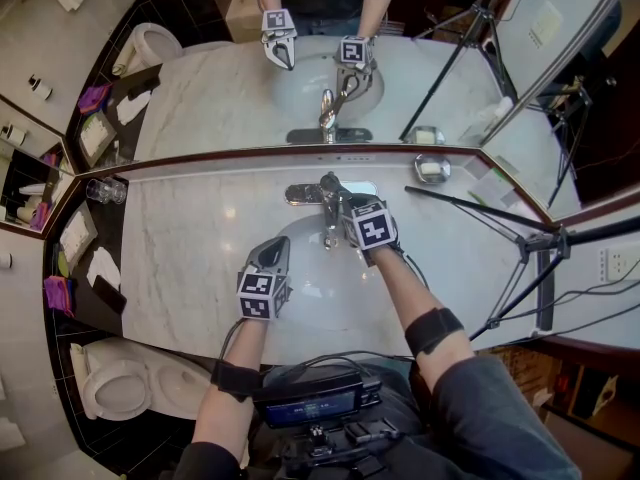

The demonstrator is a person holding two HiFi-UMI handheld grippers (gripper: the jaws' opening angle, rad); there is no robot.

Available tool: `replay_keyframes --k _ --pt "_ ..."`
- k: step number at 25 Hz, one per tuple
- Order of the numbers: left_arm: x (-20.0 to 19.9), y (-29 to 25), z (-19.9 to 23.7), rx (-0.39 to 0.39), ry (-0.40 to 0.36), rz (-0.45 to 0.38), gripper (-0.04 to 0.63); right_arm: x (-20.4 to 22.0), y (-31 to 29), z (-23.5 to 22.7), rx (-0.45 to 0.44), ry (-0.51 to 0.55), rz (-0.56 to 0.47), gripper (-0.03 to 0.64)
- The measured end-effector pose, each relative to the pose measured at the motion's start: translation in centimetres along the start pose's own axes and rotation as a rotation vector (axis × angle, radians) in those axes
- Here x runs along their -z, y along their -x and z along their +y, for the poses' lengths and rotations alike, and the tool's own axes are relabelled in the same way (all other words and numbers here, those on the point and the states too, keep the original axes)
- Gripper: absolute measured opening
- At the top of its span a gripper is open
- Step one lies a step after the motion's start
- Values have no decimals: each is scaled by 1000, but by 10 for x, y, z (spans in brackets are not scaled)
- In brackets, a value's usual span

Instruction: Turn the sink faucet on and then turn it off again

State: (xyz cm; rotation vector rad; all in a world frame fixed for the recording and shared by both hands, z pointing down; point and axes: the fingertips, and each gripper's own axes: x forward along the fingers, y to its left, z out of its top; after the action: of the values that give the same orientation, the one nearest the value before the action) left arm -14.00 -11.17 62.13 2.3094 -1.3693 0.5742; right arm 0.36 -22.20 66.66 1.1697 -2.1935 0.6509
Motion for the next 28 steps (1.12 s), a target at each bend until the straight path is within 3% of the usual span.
replay_keyframes --k 7,28 --pt "0 -2 -1 5 4 -1 0 -12 0 5 -11 -30 -8 11" --pt "-2 1 -3 -2 6 -6 0 -17 -8 1 -13 11 1 12"
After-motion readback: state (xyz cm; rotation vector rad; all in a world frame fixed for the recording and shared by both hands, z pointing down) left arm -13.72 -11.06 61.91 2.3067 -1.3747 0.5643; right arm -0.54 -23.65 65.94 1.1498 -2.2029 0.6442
